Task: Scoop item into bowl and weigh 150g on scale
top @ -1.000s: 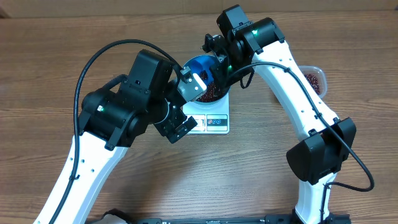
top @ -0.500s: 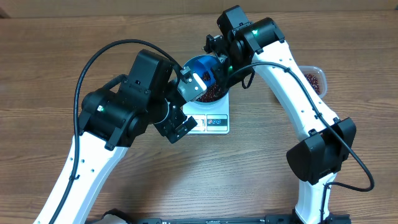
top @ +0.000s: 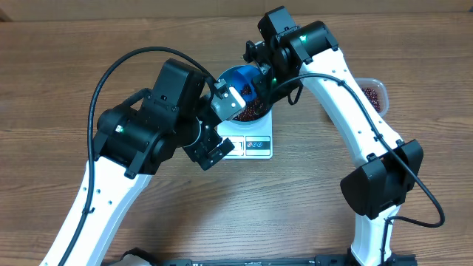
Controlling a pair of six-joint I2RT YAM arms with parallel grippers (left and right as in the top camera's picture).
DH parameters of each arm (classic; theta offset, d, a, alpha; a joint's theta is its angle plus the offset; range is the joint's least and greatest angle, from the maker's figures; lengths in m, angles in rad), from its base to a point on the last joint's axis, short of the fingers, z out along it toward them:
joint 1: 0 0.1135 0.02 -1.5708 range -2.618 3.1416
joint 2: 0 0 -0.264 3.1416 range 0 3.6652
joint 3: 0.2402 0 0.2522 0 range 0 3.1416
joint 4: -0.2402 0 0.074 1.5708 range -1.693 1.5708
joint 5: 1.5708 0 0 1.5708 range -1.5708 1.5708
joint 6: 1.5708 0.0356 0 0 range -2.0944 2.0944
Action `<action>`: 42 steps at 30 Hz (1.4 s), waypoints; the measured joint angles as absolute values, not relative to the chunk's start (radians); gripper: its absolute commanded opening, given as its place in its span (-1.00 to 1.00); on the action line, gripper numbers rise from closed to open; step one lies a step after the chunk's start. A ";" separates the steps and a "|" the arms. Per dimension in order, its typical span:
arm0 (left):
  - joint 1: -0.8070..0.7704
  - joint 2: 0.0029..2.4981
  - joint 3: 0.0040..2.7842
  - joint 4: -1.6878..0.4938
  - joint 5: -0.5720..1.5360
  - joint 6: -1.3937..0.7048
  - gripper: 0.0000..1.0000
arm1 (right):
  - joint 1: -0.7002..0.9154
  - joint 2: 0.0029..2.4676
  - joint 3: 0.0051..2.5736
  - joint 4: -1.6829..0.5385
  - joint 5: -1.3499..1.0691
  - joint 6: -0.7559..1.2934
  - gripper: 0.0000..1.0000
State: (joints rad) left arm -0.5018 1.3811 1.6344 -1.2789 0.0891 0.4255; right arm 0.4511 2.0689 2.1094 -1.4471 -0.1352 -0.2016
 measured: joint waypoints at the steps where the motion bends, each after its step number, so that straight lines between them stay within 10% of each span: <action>1: -0.502 1.381 1.634 -1.279 0.089 0.426 0.99 | 0.451 2.069 2.109 -1.446 -0.131 -0.199 -0.93; 42: -0.502 1.381 1.634 -1.279 0.089 0.426 0.99 | 0.446 2.069 2.109 -1.434 -0.126 -0.187 -0.93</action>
State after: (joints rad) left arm -0.5018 1.3811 1.6344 -1.2789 0.0891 0.4255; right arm 0.4461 2.0689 2.1094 -1.4338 -0.1257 -0.1875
